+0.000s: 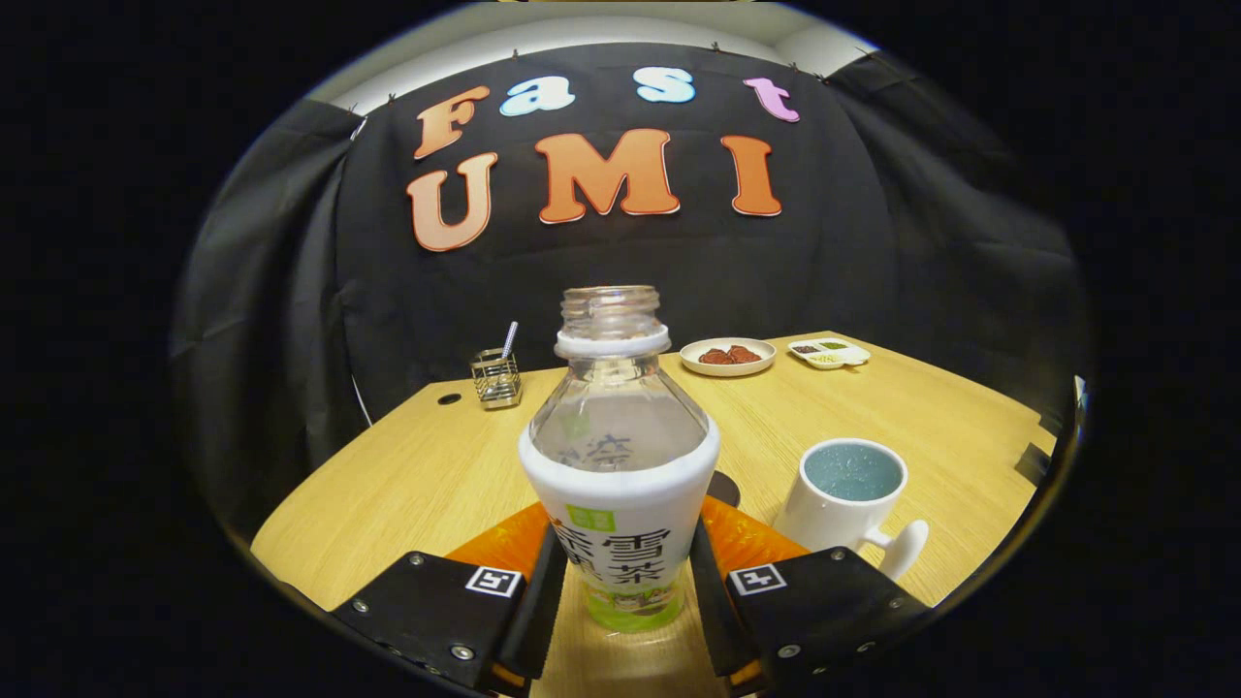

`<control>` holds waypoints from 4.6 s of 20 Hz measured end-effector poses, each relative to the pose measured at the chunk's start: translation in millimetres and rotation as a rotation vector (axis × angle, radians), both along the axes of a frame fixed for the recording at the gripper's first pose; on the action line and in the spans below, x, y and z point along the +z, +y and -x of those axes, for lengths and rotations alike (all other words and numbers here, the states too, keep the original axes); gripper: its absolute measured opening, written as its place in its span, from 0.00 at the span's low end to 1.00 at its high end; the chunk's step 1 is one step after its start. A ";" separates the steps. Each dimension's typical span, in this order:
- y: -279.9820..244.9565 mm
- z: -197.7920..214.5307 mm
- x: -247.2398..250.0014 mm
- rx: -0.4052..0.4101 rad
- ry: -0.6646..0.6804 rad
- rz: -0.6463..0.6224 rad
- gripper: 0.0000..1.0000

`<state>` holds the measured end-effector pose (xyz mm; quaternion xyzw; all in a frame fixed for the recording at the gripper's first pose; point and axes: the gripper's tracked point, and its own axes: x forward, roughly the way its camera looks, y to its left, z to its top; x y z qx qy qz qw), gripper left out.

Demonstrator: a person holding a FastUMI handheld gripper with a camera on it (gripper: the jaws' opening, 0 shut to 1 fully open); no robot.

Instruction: Take the bottle from table, then pour the juice into the cup, finally place the bottle on the coaster

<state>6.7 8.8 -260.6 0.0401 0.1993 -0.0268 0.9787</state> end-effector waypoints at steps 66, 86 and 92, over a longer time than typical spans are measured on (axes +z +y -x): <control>-20.7 -39.9 57.3 -0.485 -0.029 -1.637 0.60; -16.8 -42.9 52.6 -0.506 -0.005 -1.672 0.60; -14.9 -41.6 47.4 -0.520 0.011 -1.678 0.60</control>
